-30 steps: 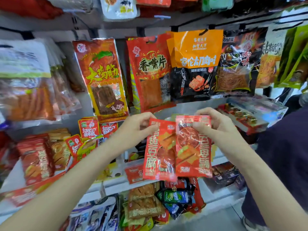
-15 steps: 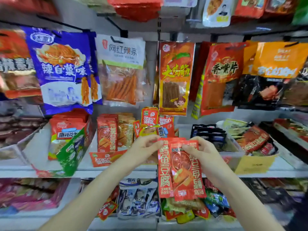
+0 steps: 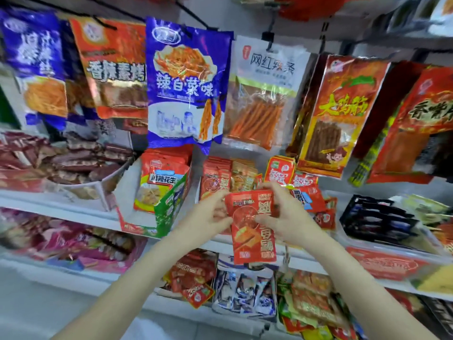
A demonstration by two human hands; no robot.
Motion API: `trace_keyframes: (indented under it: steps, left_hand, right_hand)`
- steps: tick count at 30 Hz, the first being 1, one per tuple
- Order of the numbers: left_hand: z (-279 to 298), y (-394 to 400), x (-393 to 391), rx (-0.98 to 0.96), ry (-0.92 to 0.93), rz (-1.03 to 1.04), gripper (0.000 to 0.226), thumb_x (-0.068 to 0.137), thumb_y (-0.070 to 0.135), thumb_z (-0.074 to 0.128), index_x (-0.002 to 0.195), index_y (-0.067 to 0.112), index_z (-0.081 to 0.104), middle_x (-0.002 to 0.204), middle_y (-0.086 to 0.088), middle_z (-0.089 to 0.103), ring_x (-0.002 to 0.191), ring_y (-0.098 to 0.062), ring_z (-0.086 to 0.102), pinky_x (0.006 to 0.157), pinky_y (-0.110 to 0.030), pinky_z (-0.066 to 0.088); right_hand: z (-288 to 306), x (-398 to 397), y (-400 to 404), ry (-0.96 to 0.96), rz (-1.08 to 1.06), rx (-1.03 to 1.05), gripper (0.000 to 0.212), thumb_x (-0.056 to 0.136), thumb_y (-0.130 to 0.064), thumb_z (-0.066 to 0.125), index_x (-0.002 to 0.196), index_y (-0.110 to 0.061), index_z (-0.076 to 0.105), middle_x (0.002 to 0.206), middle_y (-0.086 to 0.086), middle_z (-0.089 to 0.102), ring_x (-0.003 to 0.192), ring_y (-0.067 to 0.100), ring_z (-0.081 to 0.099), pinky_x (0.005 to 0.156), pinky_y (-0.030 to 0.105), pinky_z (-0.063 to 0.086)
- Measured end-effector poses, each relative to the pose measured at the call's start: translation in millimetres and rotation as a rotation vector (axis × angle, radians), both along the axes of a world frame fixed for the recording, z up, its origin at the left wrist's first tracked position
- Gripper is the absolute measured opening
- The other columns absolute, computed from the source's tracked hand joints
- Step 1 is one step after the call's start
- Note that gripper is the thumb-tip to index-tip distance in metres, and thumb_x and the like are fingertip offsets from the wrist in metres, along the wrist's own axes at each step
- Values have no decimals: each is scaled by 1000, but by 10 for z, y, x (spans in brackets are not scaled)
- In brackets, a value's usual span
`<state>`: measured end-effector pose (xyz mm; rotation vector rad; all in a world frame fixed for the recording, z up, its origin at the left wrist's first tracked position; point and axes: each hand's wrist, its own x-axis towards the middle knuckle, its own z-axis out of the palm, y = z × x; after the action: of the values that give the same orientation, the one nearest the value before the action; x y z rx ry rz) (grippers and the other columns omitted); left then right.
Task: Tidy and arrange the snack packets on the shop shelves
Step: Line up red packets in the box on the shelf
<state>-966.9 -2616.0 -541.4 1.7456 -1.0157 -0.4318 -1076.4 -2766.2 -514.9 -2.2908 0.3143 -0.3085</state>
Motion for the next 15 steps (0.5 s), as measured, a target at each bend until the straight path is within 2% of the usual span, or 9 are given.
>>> trace_keyframes:
  steps: [2,3,5,7,9,12,15]
  left_hand:
    - [-27,81,149,-48,-116,180,36,85,-2,55,101,29,49,85,3,63,82,-14,61,72,-22,49]
    - [-56,124,234,-25,-213,268,31,85,-1,54,103,25,54,90,2,65,87,-16,62,78,-26,49]
    - [-144,194,365,155,-386,344,26,89,7,52,113,14,59,106,-2,63,102,-18,59,90,-31,45]
    - [-285,227,452,354,-480,272,29,93,16,49,121,13,56,121,-3,57,115,-19,52,96,-30,40]
    - [-395,254,493,430,-470,215,29,95,19,46,123,17,56,125,-1,55,118,-18,50,95,-28,39]
    - [-466,292,568,376,-450,232,26,94,14,47,117,17,59,120,1,58,115,-16,51,92,-24,38]
    - [-475,278,619,328,-486,228,20,91,11,52,107,12,63,109,-1,62,107,-17,53,86,-23,38]
  right_hand:
    - [81,197,22,-194,-101,-134,39,84,-6,63,115,-22,44,85,-2,62,76,17,60,71,30,49]
    - [119,308,28,-299,-152,-136,35,84,-7,63,110,-22,46,82,-4,61,73,15,58,67,24,45]
    - [106,590,18,-398,-191,-59,28,84,-8,64,104,-20,48,85,-8,59,77,11,57,67,19,42]
    - [-53,916,29,-313,-189,-23,27,85,-10,64,109,-12,52,97,0,62,90,19,60,78,27,45]
    - [-281,1184,56,-198,-194,-31,32,84,-10,64,114,-7,53,109,9,64,104,26,59,87,33,45]
    - [-510,1390,63,-79,-210,-47,36,86,-14,62,119,-5,51,117,10,61,110,25,56,80,25,39]
    - [-595,1444,-15,85,-263,-122,51,80,-19,70,122,-5,44,122,12,56,113,28,54,84,30,42]
